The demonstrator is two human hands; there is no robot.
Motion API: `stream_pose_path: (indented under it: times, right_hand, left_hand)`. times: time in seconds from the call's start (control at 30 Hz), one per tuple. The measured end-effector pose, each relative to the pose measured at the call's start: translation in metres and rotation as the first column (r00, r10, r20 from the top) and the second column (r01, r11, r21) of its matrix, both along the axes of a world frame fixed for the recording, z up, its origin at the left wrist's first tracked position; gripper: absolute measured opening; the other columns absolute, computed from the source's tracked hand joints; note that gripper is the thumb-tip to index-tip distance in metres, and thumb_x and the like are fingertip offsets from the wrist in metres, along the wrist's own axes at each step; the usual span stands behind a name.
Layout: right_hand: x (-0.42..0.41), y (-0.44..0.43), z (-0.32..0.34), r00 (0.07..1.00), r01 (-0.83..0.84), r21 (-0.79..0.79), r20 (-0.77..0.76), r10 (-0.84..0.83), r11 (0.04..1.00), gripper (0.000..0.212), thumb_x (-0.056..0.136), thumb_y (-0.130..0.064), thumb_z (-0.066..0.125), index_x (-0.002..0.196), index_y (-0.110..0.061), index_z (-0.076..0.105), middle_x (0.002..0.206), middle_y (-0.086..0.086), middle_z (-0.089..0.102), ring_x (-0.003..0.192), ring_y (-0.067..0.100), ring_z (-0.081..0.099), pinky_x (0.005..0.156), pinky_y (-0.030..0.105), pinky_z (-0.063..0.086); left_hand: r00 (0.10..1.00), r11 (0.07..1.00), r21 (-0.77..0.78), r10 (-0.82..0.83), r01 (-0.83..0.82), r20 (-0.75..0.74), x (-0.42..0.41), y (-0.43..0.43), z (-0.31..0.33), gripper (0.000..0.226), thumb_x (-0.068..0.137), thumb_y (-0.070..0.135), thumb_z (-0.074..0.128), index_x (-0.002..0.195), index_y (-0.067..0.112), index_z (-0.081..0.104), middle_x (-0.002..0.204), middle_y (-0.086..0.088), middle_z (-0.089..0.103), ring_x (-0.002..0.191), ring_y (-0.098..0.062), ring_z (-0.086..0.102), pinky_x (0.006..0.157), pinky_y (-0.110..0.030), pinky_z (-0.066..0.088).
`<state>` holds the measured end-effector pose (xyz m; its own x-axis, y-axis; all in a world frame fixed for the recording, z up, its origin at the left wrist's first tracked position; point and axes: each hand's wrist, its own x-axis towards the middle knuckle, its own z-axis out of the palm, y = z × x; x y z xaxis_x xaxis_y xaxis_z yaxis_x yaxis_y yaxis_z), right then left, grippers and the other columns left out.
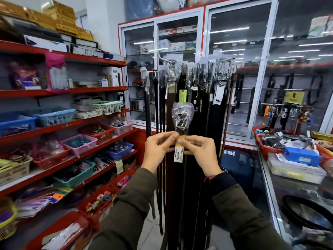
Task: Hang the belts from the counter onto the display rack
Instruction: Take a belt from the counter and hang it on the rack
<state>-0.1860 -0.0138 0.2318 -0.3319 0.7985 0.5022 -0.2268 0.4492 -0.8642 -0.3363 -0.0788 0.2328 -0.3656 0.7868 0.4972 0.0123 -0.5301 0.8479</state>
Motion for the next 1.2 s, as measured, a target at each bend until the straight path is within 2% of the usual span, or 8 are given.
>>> stream_pose_path:
  times: [0.17, 0.33, 0.43, 0.63, 0.77, 0.87, 1.03, 1.2]
  right_hand:
    - [-0.029, 0.003, 0.044, 0.998, -0.020, 0.035, -0.057, 0.022, 0.999, 0.027, 0.074, -0.022, 0.089, 0.095, -0.006, 0.082, 0.087, 0.010, 0.082, 0.085, 0.024, 0.081, 0.070, 0.033, 0.065]
    - [-0.054, 0.008, 0.090, 0.989, 0.003, 0.096, -0.144, 0.011, 0.995, 0.011, 0.079, -0.021, 0.085, 0.089, -0.017, 0.082, 0.087, 0.008, 0.082, 0.087, 0.022, 0.080, 0.074, 0.037, 0.065]
    - [-0.067, 0.013, 0.114, 0.984, -0.038, 0.128, -0.167, 0.059, 0.991, 0.010, 0.087, -0.019, 0.078, 0.096, -0.022, 0.080, 0.095, 0.007, 0.082, 0.094, 0.021, 0.079, 0.078, 0.035, 0.065]
    - [-0.084, 0.024, 0.151, 0.985, -0.070, 0.105, -0.147, 0.085, 0.992, 0.021, 0.090, -0.014, 0.074, 0.109, -0.006, 0.077, 0.104, 0.017, 0.079, 0.102, 0.030, 0.076, 0.087, 0.045, 0.063]
    - [-0.091, 0.027, 0.168, 0.984, -0.037, 0.064, -0.171, 0.047, 0.997, 0.019, 0.090, -0.013, 0.074, 0.106, -0.003, 0.078, 0.100, 0.020, 0.079, 0.098, 0.032, 0.077, 0.079, 0.040, 0.064]
    - [-0.095, 0.029, 0.177, 0.985, 0.008, 0.057, -0.175, 0.002, 0.998, 0.022, 0.091, -0.013, 0.074, 0.106, 0.002, 0.077, 0.098, 0.023, 0.078, 0.089, 0.031, 0.078, 0.066, 0.032, 0.064]
    - [-0.098, 0.037, 0.181, 0.988, 0.088, 0.039, -0.132, -0.082, 0.995, 0.023, 0.090, -0.015, 0.075, 0.100, 0.005, 0.076, 0.079, 0.014, 0.075, 0.053, 0.006, 0.071, 0.053, 0.025, 0.062]
    - [-0.099, 0.048, 0.177, 0.991, 0.096, -0.006, -0.093, -0.096, 0.995, 0.019, 0.089, -0.016, 0.076, 0.095, 0.002, 0.077, 0.087, 0.019, 0.078, 0.069, 0.023, 0.077, 0.058, 0.031, 0.064]
  left_hand:
    - [0.998, 0.997, 0.073, 0.031, -0.035, 0.053, -0.018, -0.003, 0.023, 0.016, 0.095, 0.011, 0.069, 0.106, 0.016, 0.079, 0.099, 0.000, 0.083, 0.094, -0.012, 0.079, 0.072, -0.023, 0.062]
    - [0.993, 0.985, 0.146, 0.080, -0.093, 0.090, -0.029, 0.004, 0.067, 0.017, 0.093, 0.016, 0.073, 0.108, 0.016, 0.080, 0.101, -0.001, 0.083, 0.097, -0.010, 0.078, 0.072, -0.021, 0.061]
    - [0.987, 0.972, 0.189, 0.120, -0.140, 0.111, -0.036, 0.010, 0.095, 0.014, 0.093, 0.013, 0.074, 0.104, 0.017, 0.080, 0.095, 0.001, 0.083, 0.092, -0.009, 0.078, 0.071, -0.020, 0.061]
    - [0.984, 0.964, 0.226, 0.113, -0.141, 0.135, -0.050, 0.017, 0.130, 0.012, 0.093, 0.008, 0.072, 0.098, 0.017, 0.078, 0.090, 0.001, 0.082, 0.089, -0.013, 0.078, 0.070, -0.022, 0.062]
    - [0.979, 0.971, 0.203, 0.089, -0.126, 0.181, -0.052, 0.020, 0.146, 0.010, 0.092, 0.008, 0.073, 0.100, 0.013, 0.077, 0.101, -0.011, 0.079, 0.090, -0.020, 0.077, 0.070, -0.025, 0.064]
    - [0.975, 0.978, 0.170, 0.080, -0.117, 0.207, -0.053, 0.023, 0.155, 0.010, 0.091, 0.011, 0.075, 0.101, 0.013, 0.077, 0.099, -0.010, 0.079, 0.081, -0.014, 0.078, 0.061, -0.022, 0.061]
    - [0.969, 0.984, 0.130, 0.091, -0.123, 0.228, -0.054, 0.031, 0.159, 0.011, 0.090, 0.012, 0.076, 0.102, 0.011, 0.078, 0.094, -0.010, 0.080, 0.071, -0.009, 0.078, 0.057, -0.019, 0.058]
    - [0.964, 0.992, 0.072, 0.086, -0.108, 0.251, -0.056, 0.044, 0.153, 0.011, 0.091, 0.012, 0.076, 0.101, 0.010, 0.077, 0.093, -0.011, 0.079, 0.068, -0.009, 0.076, 0.058, -0.021, 0.061]
